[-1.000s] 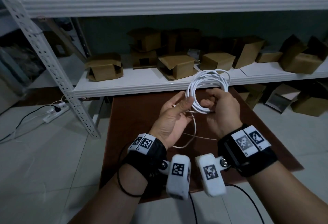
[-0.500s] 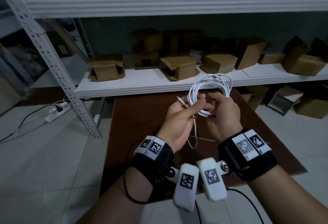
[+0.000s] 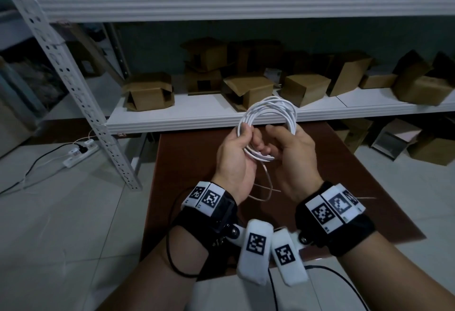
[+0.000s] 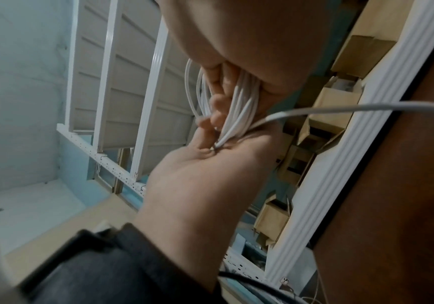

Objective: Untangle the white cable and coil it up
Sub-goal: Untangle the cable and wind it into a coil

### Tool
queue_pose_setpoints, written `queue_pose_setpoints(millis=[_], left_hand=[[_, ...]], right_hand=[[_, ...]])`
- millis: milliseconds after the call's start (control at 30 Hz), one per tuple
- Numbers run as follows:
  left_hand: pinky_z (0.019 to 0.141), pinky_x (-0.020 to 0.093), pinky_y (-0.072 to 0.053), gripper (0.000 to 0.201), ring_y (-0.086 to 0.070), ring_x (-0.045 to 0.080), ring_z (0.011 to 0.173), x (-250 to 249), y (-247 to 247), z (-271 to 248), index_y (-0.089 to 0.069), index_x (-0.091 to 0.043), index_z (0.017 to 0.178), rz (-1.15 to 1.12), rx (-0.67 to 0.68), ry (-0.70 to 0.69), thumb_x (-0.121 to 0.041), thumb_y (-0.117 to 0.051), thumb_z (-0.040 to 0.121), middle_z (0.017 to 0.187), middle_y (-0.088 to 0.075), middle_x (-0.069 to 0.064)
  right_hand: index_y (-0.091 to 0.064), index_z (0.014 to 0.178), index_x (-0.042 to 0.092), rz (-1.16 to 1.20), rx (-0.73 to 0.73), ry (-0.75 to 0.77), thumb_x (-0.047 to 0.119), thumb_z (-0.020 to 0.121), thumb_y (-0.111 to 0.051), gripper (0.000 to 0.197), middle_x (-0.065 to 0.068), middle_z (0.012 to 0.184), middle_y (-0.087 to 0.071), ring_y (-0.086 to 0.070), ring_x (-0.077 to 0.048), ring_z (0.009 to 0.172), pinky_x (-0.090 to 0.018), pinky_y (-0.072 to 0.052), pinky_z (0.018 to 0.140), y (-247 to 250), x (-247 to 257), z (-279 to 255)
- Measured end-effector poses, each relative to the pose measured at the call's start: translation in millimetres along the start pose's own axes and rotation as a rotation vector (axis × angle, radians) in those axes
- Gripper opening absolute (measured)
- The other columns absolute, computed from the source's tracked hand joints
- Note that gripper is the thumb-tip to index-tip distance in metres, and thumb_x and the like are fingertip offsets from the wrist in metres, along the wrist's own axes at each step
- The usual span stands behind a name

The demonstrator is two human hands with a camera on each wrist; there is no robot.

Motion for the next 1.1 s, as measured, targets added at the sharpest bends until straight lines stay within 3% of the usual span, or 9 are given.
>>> queue_pose_setpoints(millis=[100,233,400,567,667,733,867,1000,1100], left_hand=[[0.051,0.023,-0.035,0.041,-0.027,0.009,0.045,-4.4,2.6,-0.5,-0.044,-0.016,0.075,-0.039,0.023,-0.008,-0.03,-0.036,0.112,0.052,-0.029,-0.006],[0.046,0.027,-0.023,0.066,-0.02,0.01,0.038,-11.2,8.0,-0.6,-0.032,-0.019,0.061,0.025,-0.047,0.006,-0.071,-0.038,0.102,0.042,-0.021,-0.007],[0.036,0.02,-0.024,0.05,-0.026,0.01,0.034,-13.4,8.8,3.1,-0.043,-0.019,0.062,0.206,-0.245,0.0,-0.043,-0.061,0.103,0.044,-0.028,-0.006],[0.046,0.027,-0.037,0.031,-0.042,0.028,0.052,-16.5,15.7,9.9,-0.061,-0.01,0.082,0.436,-0.229,-0.131,-0.035,-0.069,0.098,0.063,-0.044,0.01],[0.042,0.024,-0.036,0.039,-0.041,0.017,0.041,-17.1,15.1,10.6,-0.053,-0.015,0.066,0.566,-0.208,-0.213,-0.029,-0.068,0.099,0.049,-0.04,-0.002],[0.046,0.025,-0.032,0.044,-0.035,0.011,0.042,-17.1,16.7,12.9,-0.048,-0.022,0.06,0.574,-0.199,-0.228,-0.025,-0.069,0.098,0.049,-0.038,-0.006],[0.056,0.034,-0.026,0.047,-0.031,0.016,0.053,-22.8,21.1,17.2,-0.046,-0.023,0.052,0.682,-0.187,-0.34,-0.038,-0.069,0.09,0.052,-0.036,-0.005],[0.058,0.04,-0.034,0.053,-0.04,0.02,0.06,-23.9,21.4,16.6,-0.05,0.001,0.065,0.827,-0.139,-0.46,-0.042,-0.069,0.089,0.061,-0.043,0.008],[0.057,0.043,-0.04,0.047,-0.043,0.014,0.056,-24.2,22.6,18.6,-0.051,-0.003,0.06,0.903,-0.126,-0.492,-0.035,-0.072,0.088,0.054,-0.046,0.001]], right_hand=[[-0.06,0.076,0.013,0.016,0.067,-0.035,-0.006,0.098,-0.056,0.029,0.002,0.052,-0.047,-0.037,-0.008,0.043,-0.021,-0.035,0.044,-6.8,-3.6,-6.3],[-0.066,0.064,0.017,-0.041,0.212,-0.031,-0.006,0.101,-0.05,0.047,0.006,0.045,-0.055,-0.043,-0.004,0.039,-0.022,-0.035,0.05,-14.8,-4.4,-20.5],[-0.068,0.058,0.016,-0.095,0.282,-0.098,-0.006,0.098,-0.056,0.047,0.005,0.043,-0.048,-0.04,-0.007,0.039,-0.022,-0.04,0.049,-10.4,-7.1,-18.5],[-0.068,0.077,0.002,-0.224,0.297,-0.116,-0.008,0.091,-0.066,0.017,-0.005,0.049,-0.047,-0.054,-0.016,0.043,-0.029,-0.045,0.05,-1.4,0.8,-9.2],[-0.07,0.06,0.018,-0.326,0.386,-0.101,-0.014,0.088,-0.067,0.042,-0.004,0.054,-0.052,-0.054,-0.017,0.046,-0.034,-0.048,0.056,3.4,5.7,-5.6],[-0.072,0.064,0.02,-0.339,0.436,-0.1,-0.015,0.087,-0.067,0.042,0.0,0.058,-0.055,-0.056,-0.015,0.049,-0.029,-0.05,0.053,3.9,8.8,-5.0],[-0.071,0.076,0.012,-0.327,0.488,-0.101,-0.008,0.088,-0.07,0.023,-0.007,0.072,-0.055,-0.058,-0.022,0.061,-0.034,-0.055,0.059,6.8,11.7,1.3],[-0.072,0.087,0.006,-0.352,0.535,-0.128,0.003,0.087,-0.07,0.003,-0.012,0.076,-0.059,-0.058,-0.033,0.072,-0.046,-0.055,0.073,9.4,12.2,4.1],[-0.065,0.082,0.001,-0.413,0.588,-0.155,0.014,0.088,-0.068,0.015,-0.021,0.073,-0.055,-0.064,-0.042,0.077,-0.055,-0.051,0.084,13.3,11.8,6.1]])
Point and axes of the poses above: each hand's wrist, its own z-axis towards the middle knuckle, its own y-axis out of the back of the hand, x = y × z, the point moved 2 cm from there along z, towards the middle knuckle
